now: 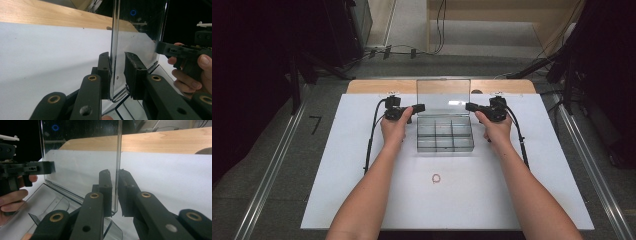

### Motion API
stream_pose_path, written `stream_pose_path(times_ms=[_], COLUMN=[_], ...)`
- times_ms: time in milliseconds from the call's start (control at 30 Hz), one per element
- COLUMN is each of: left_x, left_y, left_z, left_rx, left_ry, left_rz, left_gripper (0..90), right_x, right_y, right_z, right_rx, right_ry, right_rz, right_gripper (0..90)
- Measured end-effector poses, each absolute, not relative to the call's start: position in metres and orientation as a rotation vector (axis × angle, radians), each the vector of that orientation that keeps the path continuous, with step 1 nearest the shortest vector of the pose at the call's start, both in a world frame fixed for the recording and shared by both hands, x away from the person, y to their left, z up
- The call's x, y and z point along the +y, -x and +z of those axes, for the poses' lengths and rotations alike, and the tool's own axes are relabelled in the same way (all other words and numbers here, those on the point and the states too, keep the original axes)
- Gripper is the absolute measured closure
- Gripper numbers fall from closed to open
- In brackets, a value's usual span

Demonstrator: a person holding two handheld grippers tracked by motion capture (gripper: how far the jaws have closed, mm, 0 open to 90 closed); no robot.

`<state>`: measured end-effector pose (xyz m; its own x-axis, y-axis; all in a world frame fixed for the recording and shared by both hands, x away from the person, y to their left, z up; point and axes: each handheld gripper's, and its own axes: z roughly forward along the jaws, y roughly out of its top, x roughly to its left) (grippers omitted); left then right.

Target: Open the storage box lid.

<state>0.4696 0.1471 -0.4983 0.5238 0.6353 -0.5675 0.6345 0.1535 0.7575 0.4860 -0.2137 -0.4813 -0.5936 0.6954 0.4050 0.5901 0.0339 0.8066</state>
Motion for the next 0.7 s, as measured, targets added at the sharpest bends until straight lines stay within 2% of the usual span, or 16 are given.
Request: stream_pose_path(times_ms=[300,500,700], left_x=[0.144,0.138,0.134], left_y=[-0.470,-0.471,-0.471], left_z=[-0.498,-0.502,-0.504], left_rx=[1.170,1.199,1.215], left_ry=[-1.530,-1.548,-1.557], left_rz=[0.013,0.035,0.032], left_gripper=[72.8,64.8,60.0], right_x=[-0.213,-0.209,-0.209], right_y=[-0.486,-0.487,-0.489], right_z=[-0.481,-0.488,-0.491], right_rx=[2.194,2.202,2.216], right_ry=[-1.370,-1.382,-1.402], right_rz=[1.594,1.562,1.564], right_gripper=[79.0,70.5,66.1])
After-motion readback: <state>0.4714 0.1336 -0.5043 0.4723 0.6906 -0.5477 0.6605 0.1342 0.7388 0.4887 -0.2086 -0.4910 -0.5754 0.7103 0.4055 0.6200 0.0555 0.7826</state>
